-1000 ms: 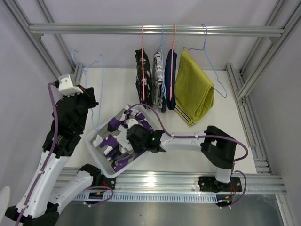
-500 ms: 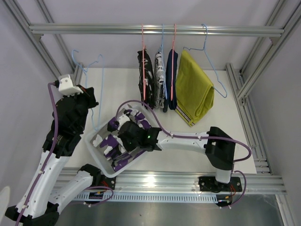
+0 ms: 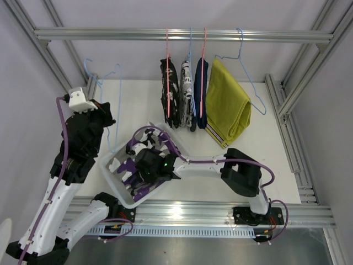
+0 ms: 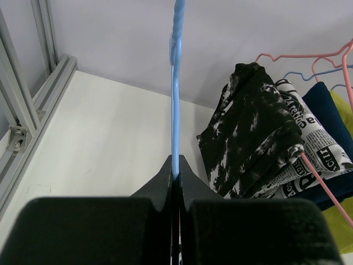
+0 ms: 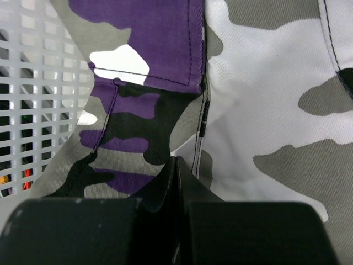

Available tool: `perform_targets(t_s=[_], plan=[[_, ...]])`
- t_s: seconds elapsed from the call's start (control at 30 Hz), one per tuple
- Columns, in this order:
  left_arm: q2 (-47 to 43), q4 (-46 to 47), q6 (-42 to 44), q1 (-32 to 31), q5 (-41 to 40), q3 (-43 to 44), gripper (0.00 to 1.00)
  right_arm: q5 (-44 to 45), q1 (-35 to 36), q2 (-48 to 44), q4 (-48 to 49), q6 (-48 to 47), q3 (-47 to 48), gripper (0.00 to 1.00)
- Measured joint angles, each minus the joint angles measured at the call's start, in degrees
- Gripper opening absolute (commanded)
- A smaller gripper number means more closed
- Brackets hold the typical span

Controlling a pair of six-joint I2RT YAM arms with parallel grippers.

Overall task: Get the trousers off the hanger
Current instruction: Place the trousers in the bin.

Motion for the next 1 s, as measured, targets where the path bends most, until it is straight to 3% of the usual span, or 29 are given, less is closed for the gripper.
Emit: perform_targets(t_s=[0.5, 1.0], plan=[[0.35, 0.0, 0.0, 0.0, 0.02, -0.07, 0.01, 1.51, -0.57, -0.72, -3.78, -3.34, 4.96, 0.02], [1.07, 0.0, 0.0, 0.0, 0.09, -0.07, 0.01, -0.68, -9.6, 0.28, -2.71, -6.54, 8.22, 0.0]])
